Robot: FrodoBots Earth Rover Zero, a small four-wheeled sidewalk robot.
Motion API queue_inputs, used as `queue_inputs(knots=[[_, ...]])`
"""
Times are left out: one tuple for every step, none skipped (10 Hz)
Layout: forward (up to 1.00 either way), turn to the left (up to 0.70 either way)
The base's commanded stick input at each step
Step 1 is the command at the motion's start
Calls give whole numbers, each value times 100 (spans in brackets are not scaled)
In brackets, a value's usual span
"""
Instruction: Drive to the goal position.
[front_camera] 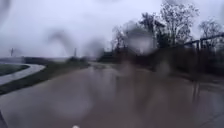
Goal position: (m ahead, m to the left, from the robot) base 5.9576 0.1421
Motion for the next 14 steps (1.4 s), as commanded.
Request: queue_inputs(knots=[[70,0],[70,0],[70,0],[70,0],[70,4],[70,21],[70,35],[70,35],[70,35],[70,35],[70,35],[70,35],[69,37],[63,52]])
